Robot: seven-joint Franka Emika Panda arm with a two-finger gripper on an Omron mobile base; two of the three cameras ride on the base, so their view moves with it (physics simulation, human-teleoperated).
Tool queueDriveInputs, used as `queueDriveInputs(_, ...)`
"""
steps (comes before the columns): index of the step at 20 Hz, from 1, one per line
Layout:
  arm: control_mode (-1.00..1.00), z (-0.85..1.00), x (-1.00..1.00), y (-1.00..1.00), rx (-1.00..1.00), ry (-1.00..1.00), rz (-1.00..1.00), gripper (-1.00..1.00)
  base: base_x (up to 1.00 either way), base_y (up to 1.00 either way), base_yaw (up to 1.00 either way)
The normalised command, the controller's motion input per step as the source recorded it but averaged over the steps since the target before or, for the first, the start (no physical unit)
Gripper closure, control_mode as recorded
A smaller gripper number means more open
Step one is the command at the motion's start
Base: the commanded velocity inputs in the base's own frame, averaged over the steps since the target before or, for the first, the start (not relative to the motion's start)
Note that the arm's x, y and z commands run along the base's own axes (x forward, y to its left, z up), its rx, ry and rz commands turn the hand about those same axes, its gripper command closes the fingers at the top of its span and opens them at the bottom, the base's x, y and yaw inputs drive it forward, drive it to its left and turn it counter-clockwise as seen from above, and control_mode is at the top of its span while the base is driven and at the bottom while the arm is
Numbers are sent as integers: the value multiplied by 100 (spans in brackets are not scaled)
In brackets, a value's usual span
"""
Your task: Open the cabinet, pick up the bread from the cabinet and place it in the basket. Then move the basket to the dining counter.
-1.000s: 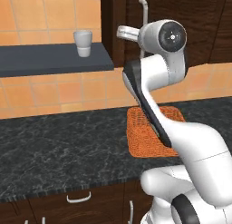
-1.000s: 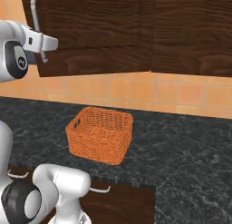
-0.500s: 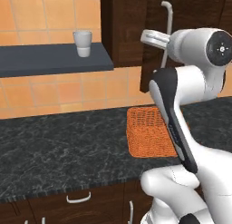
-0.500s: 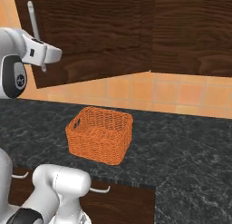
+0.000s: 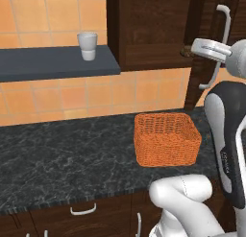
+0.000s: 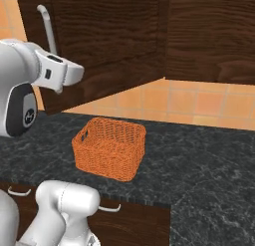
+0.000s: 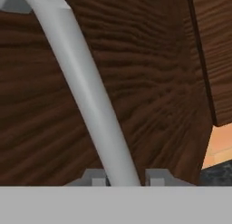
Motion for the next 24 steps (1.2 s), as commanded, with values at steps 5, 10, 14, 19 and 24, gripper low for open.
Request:
queueDriveInputs(5, -100, -1, -47, -6, 5, 3, 0, -100, 0, 0, 0)
queueDriveInputs(10, -100, -1, -60, 1, 2, 11, 1, -100, 0, 0, 0)
queueDriveInputs(14, -100, 0, -25, 13, -1, 30, 0, -100, 0, 0, 0)
queueDriveInputs(19, -100, -23, -1, 96, 2, 20, -6, -100, 0, 0, 0)
queueDriveInputs(24, -100, -52, 48, 100, 1, 4, -25, -100, 0, 0, 0)
